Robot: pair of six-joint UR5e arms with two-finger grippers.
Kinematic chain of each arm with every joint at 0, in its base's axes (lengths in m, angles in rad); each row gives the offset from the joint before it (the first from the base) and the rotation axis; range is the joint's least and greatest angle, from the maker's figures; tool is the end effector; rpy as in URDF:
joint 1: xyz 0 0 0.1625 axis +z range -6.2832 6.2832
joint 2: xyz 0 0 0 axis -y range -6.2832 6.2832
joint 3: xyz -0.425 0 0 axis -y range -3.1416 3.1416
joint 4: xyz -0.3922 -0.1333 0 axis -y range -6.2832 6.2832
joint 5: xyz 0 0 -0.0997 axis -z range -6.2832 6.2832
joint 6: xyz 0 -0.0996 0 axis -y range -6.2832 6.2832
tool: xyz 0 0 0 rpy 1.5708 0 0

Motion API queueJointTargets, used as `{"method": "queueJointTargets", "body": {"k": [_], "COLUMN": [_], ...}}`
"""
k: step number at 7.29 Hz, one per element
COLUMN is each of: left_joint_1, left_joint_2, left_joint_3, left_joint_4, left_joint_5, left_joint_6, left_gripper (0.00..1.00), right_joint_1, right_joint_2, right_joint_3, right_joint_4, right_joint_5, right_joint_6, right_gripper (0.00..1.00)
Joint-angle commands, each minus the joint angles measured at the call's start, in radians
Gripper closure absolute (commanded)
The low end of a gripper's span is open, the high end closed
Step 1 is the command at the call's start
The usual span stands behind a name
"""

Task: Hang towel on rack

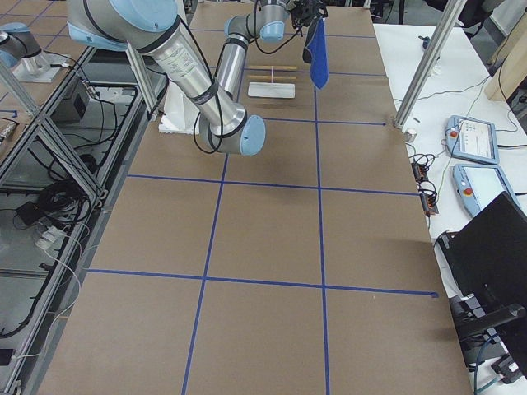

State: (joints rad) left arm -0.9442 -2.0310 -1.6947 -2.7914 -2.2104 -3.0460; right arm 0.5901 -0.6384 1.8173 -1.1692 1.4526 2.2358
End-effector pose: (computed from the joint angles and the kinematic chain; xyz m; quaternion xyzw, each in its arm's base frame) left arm 0.2747 -0.5055 0.2115 -0.3835 0.6678 -0.4632 0.4387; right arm -0.4087 -0.4483 -0.0474 0.0150 -0.7103 0.4464 0.5440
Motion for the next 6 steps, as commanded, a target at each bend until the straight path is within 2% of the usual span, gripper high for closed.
{"method": "queueJointTargets", "body": {"k": [1, 4, 5, 6], "left_joint_1": [0.001, 0.002, 0.002, 0.002], "left_joint_2": [0.0, 0.0, 0.0, 0.0], "left_joint_3": [0.0, -0.002, 0.001, 0.003], "left_joint_4": [-0.005, -0.008, -0.008, -0.008], "left_joint_5": [0.0, 0.0, 0.0, 0.0], "left_joint_6": [-0.01, -0.008, -0.01, -0.011], "left_gripper": [0.02, 0.02, 0.18, 0.56], "right_joint_1": [-0.03, -0.055, -0.059, -0.061], "right_joint_2": [-0.004, -0.004, -0.007, -0.009], "right_joint_3": [-0.015, -0.013, -0.013, -0.009], "right_joint_4": [0.046, 0.074, 0.075, 0.075], "right_joint_5": [-0.064, -0.092, -0.092, -0.092], "right_joint_6": [0.002, 0.004, 0.004, 0.004], "right_gripper": [1.0, 1.0, 1.0, 1.0]}}
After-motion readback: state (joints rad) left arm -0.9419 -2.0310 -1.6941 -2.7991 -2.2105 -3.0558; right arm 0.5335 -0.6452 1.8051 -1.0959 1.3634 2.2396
